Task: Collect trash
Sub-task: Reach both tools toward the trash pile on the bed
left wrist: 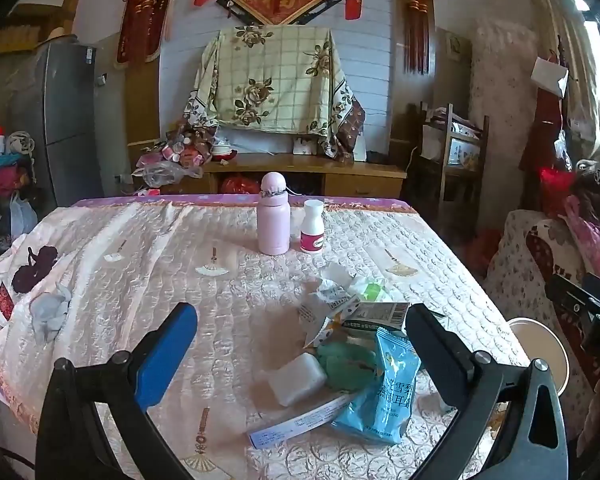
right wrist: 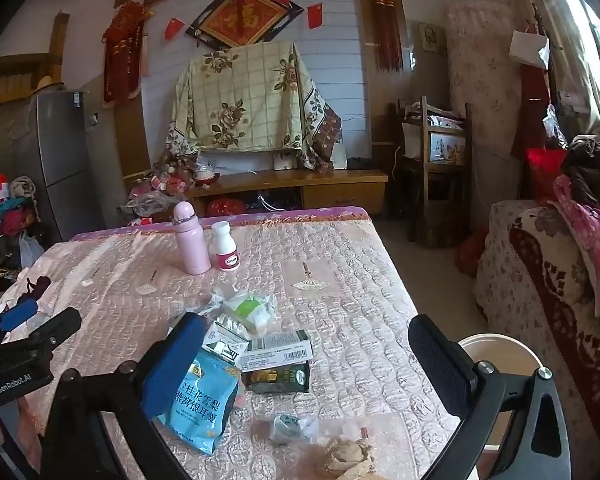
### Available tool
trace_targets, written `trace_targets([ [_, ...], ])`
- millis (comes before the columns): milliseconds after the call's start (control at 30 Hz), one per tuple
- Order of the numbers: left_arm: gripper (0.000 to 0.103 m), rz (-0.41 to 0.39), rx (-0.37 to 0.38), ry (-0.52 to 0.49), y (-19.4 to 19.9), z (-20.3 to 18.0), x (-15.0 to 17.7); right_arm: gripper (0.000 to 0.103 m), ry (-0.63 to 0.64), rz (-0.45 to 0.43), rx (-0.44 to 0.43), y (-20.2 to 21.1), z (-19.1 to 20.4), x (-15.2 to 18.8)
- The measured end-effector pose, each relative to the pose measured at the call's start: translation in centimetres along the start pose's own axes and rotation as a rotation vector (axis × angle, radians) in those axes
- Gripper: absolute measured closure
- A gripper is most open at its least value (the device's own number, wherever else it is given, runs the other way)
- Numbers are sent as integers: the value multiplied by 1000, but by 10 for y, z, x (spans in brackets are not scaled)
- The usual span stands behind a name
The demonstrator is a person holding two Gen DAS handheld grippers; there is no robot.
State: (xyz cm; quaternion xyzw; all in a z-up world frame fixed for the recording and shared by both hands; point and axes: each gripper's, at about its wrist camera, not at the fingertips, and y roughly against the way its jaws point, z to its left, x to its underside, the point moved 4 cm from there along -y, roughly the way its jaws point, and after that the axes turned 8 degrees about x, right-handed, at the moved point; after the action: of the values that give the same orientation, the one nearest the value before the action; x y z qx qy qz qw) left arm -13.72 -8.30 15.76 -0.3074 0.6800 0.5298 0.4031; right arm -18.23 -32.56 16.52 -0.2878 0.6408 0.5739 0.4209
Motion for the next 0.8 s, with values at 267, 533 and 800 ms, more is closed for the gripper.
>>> trace_targets([
  [267, 0, -9, -6, 6, 1, 1, 1, 0, -6, -5, 3, 0, -1, -1],
  [533, 0, -15, -9, 6, 1, 1, 0, 0, 5, -14, 9, -7, -1, -1],
  [800, 0, -14, -10, 12, 1, 1, 0, 0, 4, -9, 8, -3, 2, -3],
])
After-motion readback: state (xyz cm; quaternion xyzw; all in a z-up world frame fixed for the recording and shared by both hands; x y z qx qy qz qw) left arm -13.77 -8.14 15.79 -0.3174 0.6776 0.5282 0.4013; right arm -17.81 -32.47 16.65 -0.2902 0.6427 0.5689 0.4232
